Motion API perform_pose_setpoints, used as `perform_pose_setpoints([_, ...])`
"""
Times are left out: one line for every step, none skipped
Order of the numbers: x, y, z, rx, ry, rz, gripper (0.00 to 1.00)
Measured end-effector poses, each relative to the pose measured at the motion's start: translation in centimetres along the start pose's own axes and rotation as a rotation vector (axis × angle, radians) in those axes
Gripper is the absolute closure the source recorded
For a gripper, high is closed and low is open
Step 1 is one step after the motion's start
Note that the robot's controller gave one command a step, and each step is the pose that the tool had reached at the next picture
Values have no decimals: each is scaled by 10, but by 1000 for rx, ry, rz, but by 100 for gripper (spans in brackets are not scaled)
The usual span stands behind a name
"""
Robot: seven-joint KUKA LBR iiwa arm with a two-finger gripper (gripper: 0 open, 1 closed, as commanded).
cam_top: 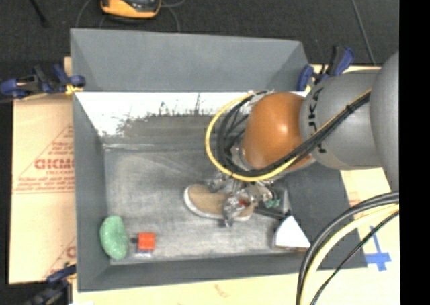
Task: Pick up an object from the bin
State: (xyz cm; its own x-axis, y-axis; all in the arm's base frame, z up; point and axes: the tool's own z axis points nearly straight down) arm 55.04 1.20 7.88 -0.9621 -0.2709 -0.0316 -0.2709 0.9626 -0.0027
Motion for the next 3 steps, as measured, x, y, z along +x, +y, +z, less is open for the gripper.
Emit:
perform_pose_setpoints([0,0,0,0,0,0,100])
perform_pose_setpoints([1,0,0,1,-4,-68,100])
perform_pose_setpoints([-5,-4,-123,-4,29,-121,100])
